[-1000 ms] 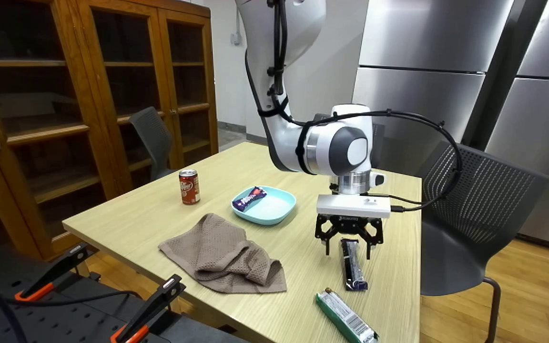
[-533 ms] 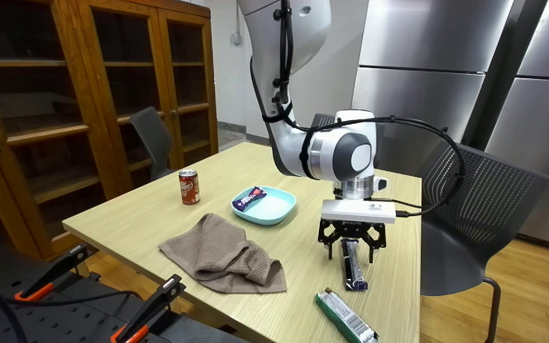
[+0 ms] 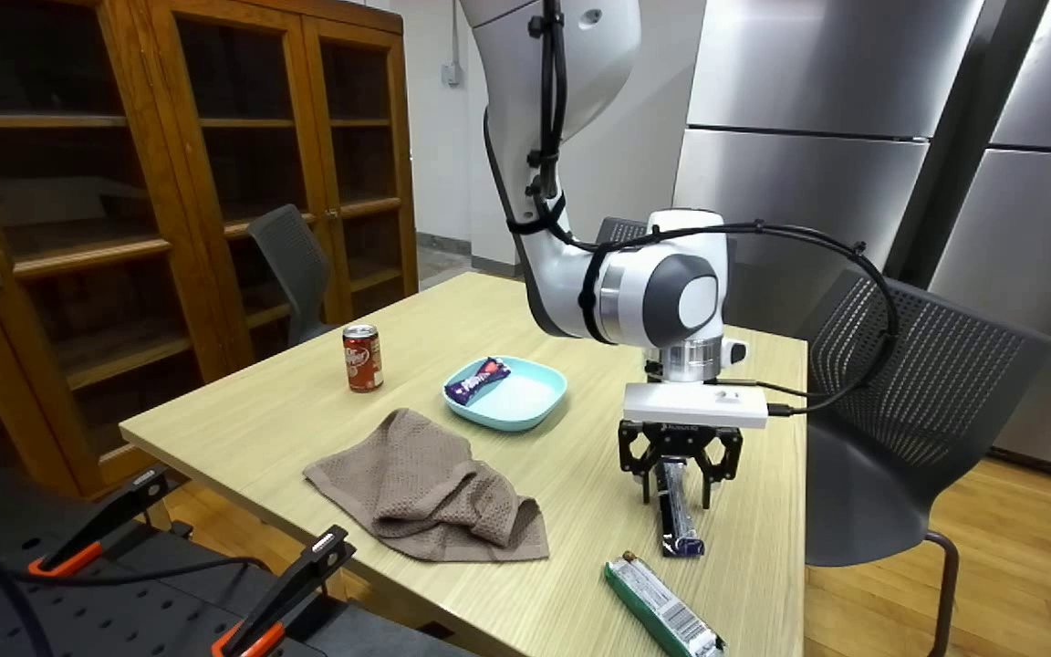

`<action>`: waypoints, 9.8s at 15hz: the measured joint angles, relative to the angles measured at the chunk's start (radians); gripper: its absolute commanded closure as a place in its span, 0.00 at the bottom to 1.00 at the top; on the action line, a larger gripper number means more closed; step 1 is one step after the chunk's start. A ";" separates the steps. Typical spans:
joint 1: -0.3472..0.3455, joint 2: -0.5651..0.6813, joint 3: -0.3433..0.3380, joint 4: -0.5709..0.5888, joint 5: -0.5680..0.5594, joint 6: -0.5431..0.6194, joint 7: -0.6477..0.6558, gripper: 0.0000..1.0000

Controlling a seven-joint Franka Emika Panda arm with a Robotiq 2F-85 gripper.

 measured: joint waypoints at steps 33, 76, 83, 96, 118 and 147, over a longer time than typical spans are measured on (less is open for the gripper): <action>0.124 -0.174 0.114 -0.141 0.019 -0.045 0.103 0.93; 0.274 0.034 0.190 0.233 0.187 -0.296 0.326 0.00; 0.276 -0.028 0.127 0.126 0.046 -0.273 0.296 0.00; 0.180 -0.200 0.073 -0.261 -0.048 0.104 0.155 0.00; -0.029 -0.346 -0.041 -0.450 -0.171 0.096 -0.372 0.00; -0.060 -0.179 -0.089 -0.385 -0.211 0.130 -0.727 0.00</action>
